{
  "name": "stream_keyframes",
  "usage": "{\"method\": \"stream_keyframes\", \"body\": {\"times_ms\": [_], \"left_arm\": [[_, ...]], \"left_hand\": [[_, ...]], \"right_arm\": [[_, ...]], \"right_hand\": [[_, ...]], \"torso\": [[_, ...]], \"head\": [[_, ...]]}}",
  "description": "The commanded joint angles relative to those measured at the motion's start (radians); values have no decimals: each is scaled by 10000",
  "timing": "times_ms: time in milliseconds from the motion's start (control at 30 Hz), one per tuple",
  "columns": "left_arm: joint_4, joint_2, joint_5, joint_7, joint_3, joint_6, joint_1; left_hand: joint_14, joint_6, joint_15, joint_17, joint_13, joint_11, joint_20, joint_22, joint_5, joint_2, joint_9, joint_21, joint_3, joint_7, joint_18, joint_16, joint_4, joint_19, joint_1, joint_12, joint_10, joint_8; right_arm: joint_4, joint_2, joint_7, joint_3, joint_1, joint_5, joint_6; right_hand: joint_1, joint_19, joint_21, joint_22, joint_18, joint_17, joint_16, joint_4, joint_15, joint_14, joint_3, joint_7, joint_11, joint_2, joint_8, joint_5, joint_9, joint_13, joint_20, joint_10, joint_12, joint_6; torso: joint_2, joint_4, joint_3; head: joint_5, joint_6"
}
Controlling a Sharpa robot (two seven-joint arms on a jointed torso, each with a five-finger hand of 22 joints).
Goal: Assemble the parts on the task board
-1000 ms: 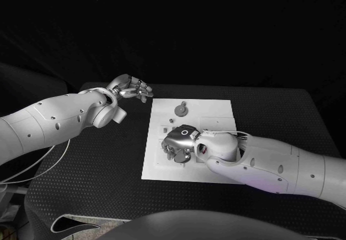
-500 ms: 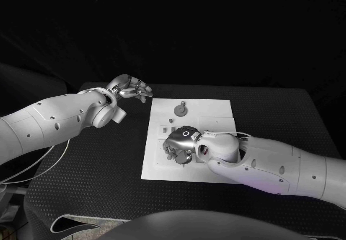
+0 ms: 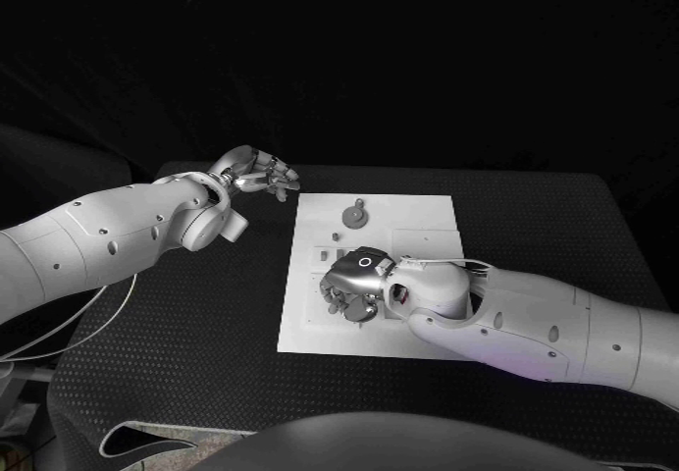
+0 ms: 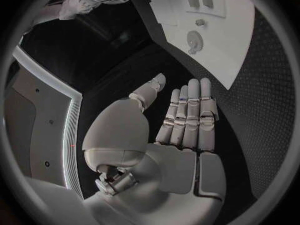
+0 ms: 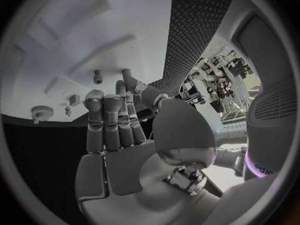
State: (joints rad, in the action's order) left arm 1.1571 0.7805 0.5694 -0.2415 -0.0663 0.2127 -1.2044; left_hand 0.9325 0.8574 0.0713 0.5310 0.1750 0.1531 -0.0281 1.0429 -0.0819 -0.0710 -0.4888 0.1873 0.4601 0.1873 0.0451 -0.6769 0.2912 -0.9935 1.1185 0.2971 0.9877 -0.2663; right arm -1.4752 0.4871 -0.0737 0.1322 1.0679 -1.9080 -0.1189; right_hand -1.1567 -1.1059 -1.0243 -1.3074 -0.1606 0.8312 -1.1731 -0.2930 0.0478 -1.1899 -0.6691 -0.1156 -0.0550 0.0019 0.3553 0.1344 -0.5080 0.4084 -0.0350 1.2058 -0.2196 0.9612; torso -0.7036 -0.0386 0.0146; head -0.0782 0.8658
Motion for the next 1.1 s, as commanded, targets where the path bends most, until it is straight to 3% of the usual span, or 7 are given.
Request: {"method": "stream_keyframes", "body": {"times_ms": [33,300,500,833,1033,1100], "left_arm": [[23,-21,-71,-70,8,-114,-13],[27,-7,-71,-70,8,-99,-13],[28,-12,-72,-67,8,-110,-13],[9,-24,-72,-66,8,-110,-13],[2,-24,-72,-63,7,-110,-13],[1,-25,-72,-61,7,-113,-13]], "left_hand": [[42,-62,20,17,-11,-25,18,12,10,-15,14,-59,-55,-22,163,70,-4,-64,-122,65,-29,-38],[43,-63,20,22,-13,-25,18,13,10,-13,16,-61,-56,-21,163,74,-4,-64,-126,67,-29,-40],[43,-63,20,26,-15,-25,17,14,10,-13,17,-62,-56,-22,163,77,-2,-64,-124,68,-30,-41],[44,-63,20,31,-18,-25,17,15,10,-17,18,-64,-56,-22,164,81,-1,-64,-123,70,-31,-43],[44,-64,20,34,-20,-25,18,16,10,-16,19,-65,-56,-22,163,84,-2,-64,-124,71,-32,-44],[44,-65,20,35,-20,-25,18,16,10,-17,20,-65,-57,-22,163,85,-2,-64,-125,71,-32,-44]], "right_arm": [[87,-51,-25,7,-10,-68,275],[335,-167,-52,67,-49,38,326],[404,-186,-29,110,-64,281,281],[405,-163,100,116,-64,579,143],[387,-109,116,116,-64,608,-128],[379,-72,129,116,-64,666,-430]], "right_hand": [[12,23,-51,-180,-1012,-9,14,-13,56,40,-49,-73,-21,57,144,69,-229,-13,-66,61,36,175],[74,35,-34,-169,-1012,-6,29,-8,20,52,-26,-120,-58,-68,72,149,-216,-42,-54,-31,99,84],[601,12,23,-130,-1012,2,48,126,-85,89,250,-281,-163,-719,-161,167,-133,-110,28,-246,234,-254],[1418,-15,155,-84,-1012,18,60,742,-234,178,455,-594,-323,-1697,-601,164,71,-246,63,-628,460,-975],[1490,7,191,-93,-1012,32,52,775,-289,237,552,-646,-382,-1831,-722,163,132,-291,47,-797,541,-1233],[1494,11,198,-94,-1012,35,50,781,-297,246,562,-653,-389,-1851,-740,163,142,-295,46,-811,545,-1275]], "torso": [[-1,6,-7],[-1,-8,-6],[-2,-6,-4],[2,2,7],[2,5,7],[1,7,6]], "head": [[19,-11],[29,0],[32,15],[40,8],[50,1],[51,0]]}}
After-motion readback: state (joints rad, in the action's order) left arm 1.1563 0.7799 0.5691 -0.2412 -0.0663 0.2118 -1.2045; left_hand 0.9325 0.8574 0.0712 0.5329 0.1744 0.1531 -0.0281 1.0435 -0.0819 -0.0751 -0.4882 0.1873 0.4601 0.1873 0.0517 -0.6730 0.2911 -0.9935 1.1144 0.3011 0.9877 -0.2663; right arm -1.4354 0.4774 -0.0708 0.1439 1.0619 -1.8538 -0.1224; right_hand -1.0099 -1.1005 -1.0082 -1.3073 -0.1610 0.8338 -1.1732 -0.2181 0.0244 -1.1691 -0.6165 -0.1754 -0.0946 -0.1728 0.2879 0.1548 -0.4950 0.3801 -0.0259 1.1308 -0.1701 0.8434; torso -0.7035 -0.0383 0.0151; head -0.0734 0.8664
